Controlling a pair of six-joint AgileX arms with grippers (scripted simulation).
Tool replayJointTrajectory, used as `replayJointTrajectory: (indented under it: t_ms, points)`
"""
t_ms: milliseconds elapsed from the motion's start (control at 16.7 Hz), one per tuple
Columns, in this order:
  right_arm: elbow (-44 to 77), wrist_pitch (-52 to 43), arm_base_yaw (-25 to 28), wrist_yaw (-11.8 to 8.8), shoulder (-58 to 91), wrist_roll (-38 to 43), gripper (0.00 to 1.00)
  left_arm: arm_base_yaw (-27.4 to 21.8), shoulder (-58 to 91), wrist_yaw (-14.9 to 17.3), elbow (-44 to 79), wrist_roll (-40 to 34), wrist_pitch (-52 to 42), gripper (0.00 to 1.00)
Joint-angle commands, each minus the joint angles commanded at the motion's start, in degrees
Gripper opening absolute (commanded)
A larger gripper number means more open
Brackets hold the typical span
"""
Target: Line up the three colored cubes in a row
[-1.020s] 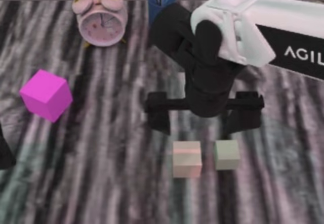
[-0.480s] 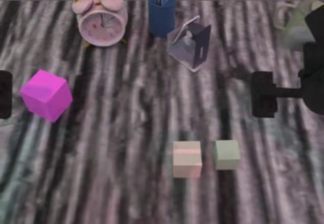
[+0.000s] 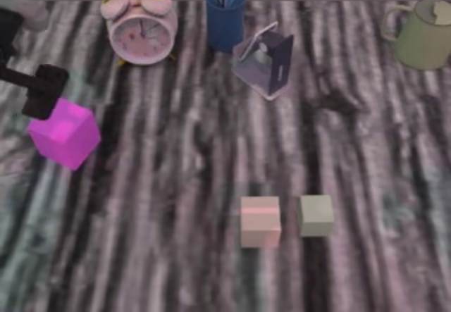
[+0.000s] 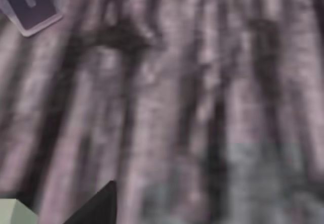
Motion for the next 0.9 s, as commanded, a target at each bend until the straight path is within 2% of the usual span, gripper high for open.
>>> replayJointTrajectory:
  t_ms: [420,600,900]
  points:
    - [-20.3,18.1,-9.9,-3.3,-28.7,-9.1,1.0,-1.3,24.6,0.3,22.4,4.4,-13.9,1.0]
    - [-23.3,21.6,-11.4,-4.2,-33.2,-10.4,1.0,-1.5,28.4,0.4,26.3,5.1,-16.0,1.0]
    - [-23.5,21.8,-11.6,-4.2,-33.5,-10.5,1.0,-1.2,28.6,0.4,26.6,5.1,-16.1,1.0]
